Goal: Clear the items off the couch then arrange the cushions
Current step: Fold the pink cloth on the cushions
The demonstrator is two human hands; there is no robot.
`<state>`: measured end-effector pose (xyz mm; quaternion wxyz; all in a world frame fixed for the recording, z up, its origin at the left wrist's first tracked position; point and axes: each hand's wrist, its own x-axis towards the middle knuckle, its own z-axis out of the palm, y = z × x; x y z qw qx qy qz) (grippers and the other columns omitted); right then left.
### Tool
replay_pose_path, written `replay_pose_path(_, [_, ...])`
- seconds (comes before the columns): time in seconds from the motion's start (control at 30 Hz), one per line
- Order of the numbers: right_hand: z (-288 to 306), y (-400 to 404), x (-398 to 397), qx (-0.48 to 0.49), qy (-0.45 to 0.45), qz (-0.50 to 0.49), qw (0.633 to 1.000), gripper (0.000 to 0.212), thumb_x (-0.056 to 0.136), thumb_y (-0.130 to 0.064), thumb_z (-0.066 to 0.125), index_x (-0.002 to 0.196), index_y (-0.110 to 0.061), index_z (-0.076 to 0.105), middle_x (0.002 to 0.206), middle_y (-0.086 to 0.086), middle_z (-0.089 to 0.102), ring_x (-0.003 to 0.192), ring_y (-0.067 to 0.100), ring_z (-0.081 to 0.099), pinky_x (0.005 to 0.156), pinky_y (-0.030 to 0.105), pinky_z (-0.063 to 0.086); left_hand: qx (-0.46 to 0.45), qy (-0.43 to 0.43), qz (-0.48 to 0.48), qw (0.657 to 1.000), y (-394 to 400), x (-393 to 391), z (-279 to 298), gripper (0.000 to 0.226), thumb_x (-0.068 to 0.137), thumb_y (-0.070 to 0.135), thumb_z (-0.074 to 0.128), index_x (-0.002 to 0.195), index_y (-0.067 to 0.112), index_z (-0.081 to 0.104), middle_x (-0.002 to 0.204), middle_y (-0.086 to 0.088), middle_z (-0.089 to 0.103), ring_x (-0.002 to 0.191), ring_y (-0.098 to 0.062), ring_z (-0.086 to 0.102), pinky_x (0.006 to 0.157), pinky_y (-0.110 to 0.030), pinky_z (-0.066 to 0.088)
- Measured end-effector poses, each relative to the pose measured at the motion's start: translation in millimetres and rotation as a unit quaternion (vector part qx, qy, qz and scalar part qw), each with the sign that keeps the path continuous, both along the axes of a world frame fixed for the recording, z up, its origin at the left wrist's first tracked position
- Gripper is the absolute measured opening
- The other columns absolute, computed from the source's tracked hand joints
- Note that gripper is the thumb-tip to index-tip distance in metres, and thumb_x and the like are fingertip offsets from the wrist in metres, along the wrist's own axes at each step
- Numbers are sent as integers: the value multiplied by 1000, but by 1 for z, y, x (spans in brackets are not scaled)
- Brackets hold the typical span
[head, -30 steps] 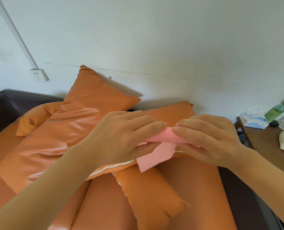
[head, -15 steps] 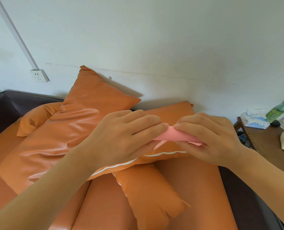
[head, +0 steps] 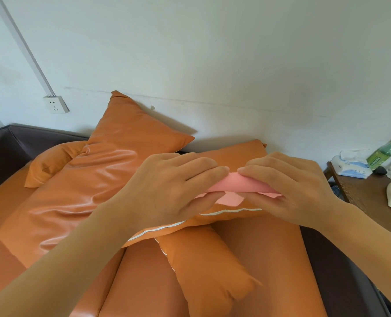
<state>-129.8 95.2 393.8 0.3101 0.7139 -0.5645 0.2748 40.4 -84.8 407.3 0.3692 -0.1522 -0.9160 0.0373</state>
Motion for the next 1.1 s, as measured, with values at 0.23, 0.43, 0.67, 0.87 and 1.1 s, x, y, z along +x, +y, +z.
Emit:
replay_pose_path(0.23, [-1, 3, 1, 46, -6, -8, 999, 32, 95, -36, 59, 110, -9, 64, 90, 4, 71, 72, 24, 65, 57, 34, 49, -39, 29, -1, 999, 0, -1, -4, 27, 93, 31, 65, 116, 18, 60, 91, 3, 70, 76, -14, 51, 52, -27, 34])
replay_pose_path(0.43, [-2, 1, 8, -19, 28, 2, 999, 40, 81, -33, 77, 110, -14, 56, 92, 6, 71, 73, 22, 64, 57, 32, 51, -38, 27, -2, 999, -1, 2, -6, 27, 91, 26, 65, 115, 16, 57, 90, 2, 69, 71, -15, 50, 61, -21, 19])
replay_pose_path(0.67, [-4, 1, 10, -13, 42, -12, 999, 27, 84, -26, 73, 103, -7, 72, 86, 8, 71, 69, 25, 64, 53, 38, 49, -59, 44, -2, 997, -2, 7, -4, 27, 93, 30, 64, 115, 16, 58, 88, 2, 69, 68, -19, 55, 49, -34, 41])
replay_pose_path(0.87, [-3, -3, 19, -7, 10, -4, 1000, 42, 81, -39, 76, 109, -10, 65, 90, 6, 71, 72, 24, 64, 59, 35, 52, -75, 53, 12, 996, -7, 10, -6, 24, 89, 19, 64, 111, 14, 57, 84, -1, 68, 62, -24, 56, 47, -37, 41])
replay_pose_path(1.1, [-11, -10, 18, -29, 57, -9, 998, 31, 83, -17, 73, 109, -9, 59, 92, 9, 71, 72, 24, 64, 55, 37, 50, -81, 48, 16, 995, -13, 13, -7, 23, 89, 20, 63, 110, 13, 57, 84, 0, 68, 63, -23, 57, 49, -38, 41])
